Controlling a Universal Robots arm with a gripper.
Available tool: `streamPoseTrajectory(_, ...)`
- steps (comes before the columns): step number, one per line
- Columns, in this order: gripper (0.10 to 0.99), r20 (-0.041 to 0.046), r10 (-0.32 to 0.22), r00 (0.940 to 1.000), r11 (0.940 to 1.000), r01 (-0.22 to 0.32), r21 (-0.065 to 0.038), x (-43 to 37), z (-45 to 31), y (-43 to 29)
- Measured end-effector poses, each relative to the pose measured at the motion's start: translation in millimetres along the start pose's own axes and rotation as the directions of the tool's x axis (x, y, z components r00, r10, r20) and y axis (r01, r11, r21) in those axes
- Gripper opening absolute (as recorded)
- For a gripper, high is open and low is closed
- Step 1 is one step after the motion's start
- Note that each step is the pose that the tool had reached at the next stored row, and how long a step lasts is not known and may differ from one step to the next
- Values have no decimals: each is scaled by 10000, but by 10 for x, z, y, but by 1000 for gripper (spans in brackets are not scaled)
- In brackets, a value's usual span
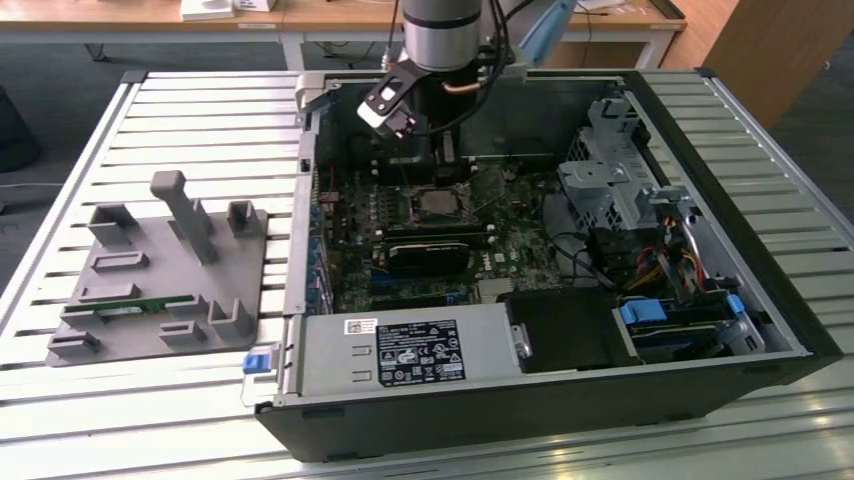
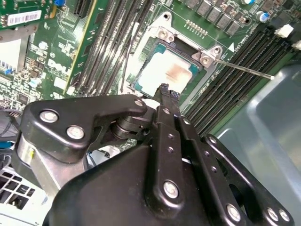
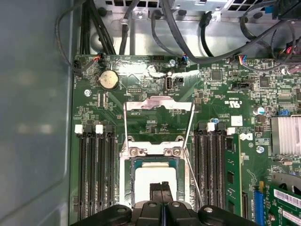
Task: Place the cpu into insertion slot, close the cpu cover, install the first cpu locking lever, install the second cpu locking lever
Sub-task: 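Close the cpu cover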
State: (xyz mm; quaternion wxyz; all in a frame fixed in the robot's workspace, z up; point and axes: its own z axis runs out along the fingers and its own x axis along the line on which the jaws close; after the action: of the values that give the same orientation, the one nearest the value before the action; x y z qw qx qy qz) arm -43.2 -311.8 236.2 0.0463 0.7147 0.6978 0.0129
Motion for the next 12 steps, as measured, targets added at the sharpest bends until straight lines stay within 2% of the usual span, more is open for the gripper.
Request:
streamPoseTrajectory(7, 106, 0, 10, 10000, 10000, -10, 4, -75, 5, 8)
streamPoseTrajectory(12, 106, 1, 8, 10000, 10000, -8, 35, -75, 11, 93)
